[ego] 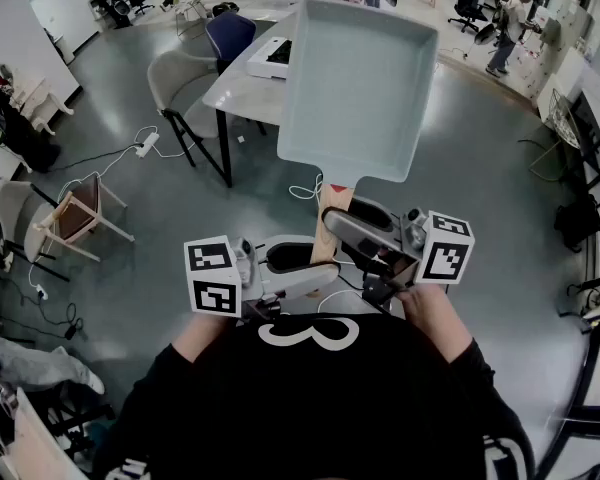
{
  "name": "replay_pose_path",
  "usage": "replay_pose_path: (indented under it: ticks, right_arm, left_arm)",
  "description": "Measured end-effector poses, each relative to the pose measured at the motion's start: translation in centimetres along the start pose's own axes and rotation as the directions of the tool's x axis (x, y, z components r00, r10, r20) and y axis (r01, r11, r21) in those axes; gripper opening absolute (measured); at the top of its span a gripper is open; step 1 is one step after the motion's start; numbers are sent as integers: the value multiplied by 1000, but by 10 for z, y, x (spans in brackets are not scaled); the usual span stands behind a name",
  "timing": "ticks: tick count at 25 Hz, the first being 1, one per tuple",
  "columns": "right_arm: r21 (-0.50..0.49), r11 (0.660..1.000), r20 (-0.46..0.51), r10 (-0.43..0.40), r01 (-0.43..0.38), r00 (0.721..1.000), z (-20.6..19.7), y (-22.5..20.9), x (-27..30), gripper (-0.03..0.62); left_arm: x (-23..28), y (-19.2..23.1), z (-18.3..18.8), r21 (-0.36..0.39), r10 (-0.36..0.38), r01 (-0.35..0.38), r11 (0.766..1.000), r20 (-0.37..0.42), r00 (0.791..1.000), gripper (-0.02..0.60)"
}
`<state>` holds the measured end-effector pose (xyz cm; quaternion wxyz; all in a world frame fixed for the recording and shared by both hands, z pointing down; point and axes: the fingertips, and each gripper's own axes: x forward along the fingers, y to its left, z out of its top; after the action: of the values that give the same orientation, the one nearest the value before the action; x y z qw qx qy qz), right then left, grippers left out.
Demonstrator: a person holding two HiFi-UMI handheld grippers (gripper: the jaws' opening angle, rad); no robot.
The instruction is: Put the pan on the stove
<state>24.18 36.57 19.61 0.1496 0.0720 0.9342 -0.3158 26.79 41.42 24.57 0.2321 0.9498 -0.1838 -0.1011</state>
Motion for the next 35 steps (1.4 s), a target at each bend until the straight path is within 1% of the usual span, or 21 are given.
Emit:
replay_pose_path:
  ticks: [11, 18, 23, 26, 31, 35]
  right_arm:
    - [4, 1000, -2, 18, -18, 1000, -2, -2, -2, 160]
    - [57, 997, 28, 41, -43, 999, -1, -1, -2, 158]
    - [77, 995, 34, 59, -61, 998, 0, -3, -1, 158]
    - [78, 995, 31, 55, -58, 998, 6, -8, 4, 156]
    - [90, 994, 44, 54, -58, 998, 8, -18, -2, 156]
    - [95, 994, 41, 49, -53, 998, 13, -35, 9, 155]
  left_arm:
    - [-3, 2, -1, 23, 14, -14, 1000, 6, 1000, 137]
    - [-7, 0, 3, 19, 18, -18, 1000, 27, 999, 137]
    - [-9, 2, 3, 46, 32, -32, 998, 19, 999, 135]
    - [-9, 9, 10, 47, 38, -38, 998, 12, 999, 133]
    - [-2, 18, 6, 48, 41, -41, 998, 4, 999, 133]
    - [-8, 36, 15, 41, 39, -39, 998, 3, 999, 133]
